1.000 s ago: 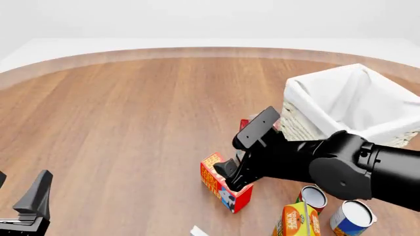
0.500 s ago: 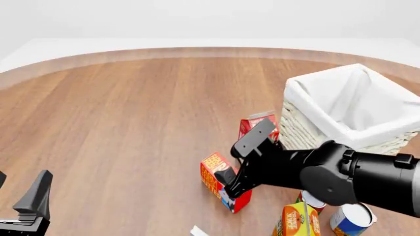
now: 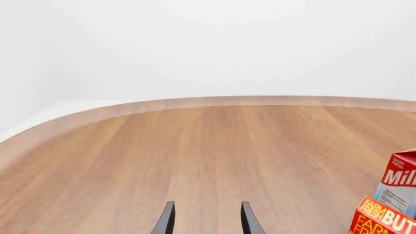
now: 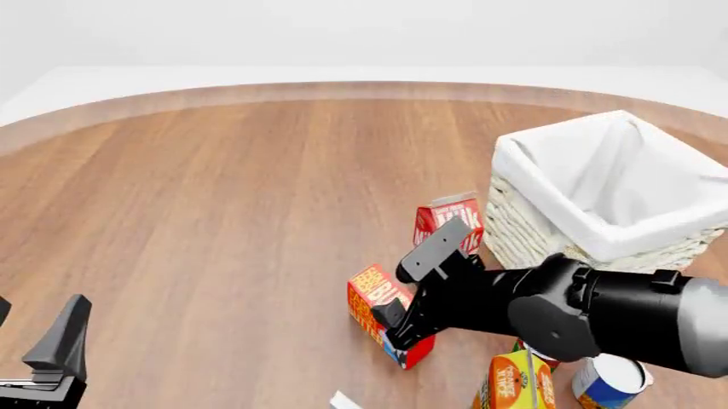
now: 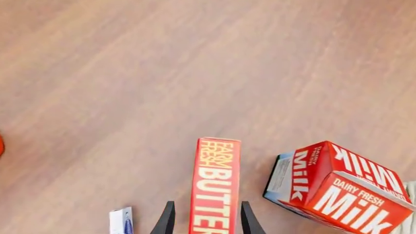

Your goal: Pick up the cream cheese box and the butter, and put them in the basket.

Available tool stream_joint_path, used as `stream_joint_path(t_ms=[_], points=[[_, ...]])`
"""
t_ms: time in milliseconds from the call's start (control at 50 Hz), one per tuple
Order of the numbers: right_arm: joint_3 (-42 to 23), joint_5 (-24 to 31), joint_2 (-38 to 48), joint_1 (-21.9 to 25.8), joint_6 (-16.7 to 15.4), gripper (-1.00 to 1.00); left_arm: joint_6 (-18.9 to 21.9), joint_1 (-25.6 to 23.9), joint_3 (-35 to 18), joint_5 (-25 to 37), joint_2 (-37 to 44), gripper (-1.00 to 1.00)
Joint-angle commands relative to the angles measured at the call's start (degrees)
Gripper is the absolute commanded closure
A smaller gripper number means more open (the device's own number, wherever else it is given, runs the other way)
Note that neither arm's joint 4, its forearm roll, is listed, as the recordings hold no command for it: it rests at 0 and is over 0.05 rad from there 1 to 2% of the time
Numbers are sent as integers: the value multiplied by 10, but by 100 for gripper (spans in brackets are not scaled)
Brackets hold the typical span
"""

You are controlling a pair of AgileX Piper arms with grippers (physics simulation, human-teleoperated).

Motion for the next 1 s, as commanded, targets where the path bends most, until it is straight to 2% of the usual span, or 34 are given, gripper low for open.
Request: stream_joint_path(t_ms=[20, 180, 600, 1000], points=[[10, -27, 29, -2, 4, -100, 0, 0, 0, 0, 0, -100], [7, -31, 45, -2, 8, -100, 0, 0, 0, 0, 0, -100], [7, -44, 73, -19, -7, -100, 0, 0, 0, 0, 0, -100], [11, -72, 111, -12, 15, -100, 0, 0, 0, 0, 0, -100]])
